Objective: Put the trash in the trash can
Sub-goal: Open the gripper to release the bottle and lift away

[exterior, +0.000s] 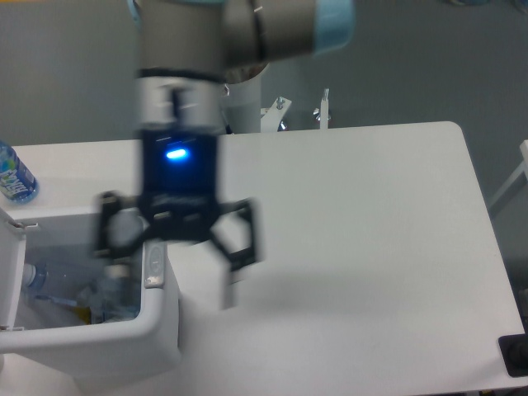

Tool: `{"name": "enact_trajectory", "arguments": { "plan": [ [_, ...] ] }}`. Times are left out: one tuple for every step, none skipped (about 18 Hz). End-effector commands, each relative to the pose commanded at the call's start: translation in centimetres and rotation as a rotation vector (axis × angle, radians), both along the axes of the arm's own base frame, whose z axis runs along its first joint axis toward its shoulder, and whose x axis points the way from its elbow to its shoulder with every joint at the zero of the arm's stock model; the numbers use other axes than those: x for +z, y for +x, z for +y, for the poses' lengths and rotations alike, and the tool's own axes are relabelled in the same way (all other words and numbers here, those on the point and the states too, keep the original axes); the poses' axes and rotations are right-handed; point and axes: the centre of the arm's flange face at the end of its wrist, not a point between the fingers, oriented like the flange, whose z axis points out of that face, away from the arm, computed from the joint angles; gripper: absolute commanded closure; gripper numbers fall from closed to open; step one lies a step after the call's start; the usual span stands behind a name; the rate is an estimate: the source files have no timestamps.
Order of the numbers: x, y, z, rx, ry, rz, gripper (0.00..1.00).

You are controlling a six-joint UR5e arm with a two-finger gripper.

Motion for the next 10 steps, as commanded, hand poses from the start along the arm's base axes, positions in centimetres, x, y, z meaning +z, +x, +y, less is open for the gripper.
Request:
{"name": "enact_trajectory", "arguments": {
  "plan": [
    [0.1,-0.7,-1.6,0.006,-0.065,0.048,0.00],
    [-0.3,-1.0,-2.8,-0.010,-0.151,0.079,0.00],
    [-1.3,-1.0,-3.8,-0.037,-0.248,0.097,0.00],
    [-2.2,-1.0,-4.7,-0.062,-0.339,0.119,0.00],
    [-2.5,-1.1,-5.8,-0.085,-0.430,0.149,0.00],
    [-3.0,-1.1,-6.7,-0.120,-0.515,0.174,0.00],
    [-3.3,-1.3,-7.3,-0.156,-0.577,0.185,0.00],
    [-3.4,-1.5,-7.7,-0.184,-0.610,0.185,0.00],
    [-3.1,-1.9,-8.1,-0.185,-0.621,0.183,0.00],
    [-3.2,-2.5,-8.6,-0.175,-0.623,0.176,0.00]
  ]
}}
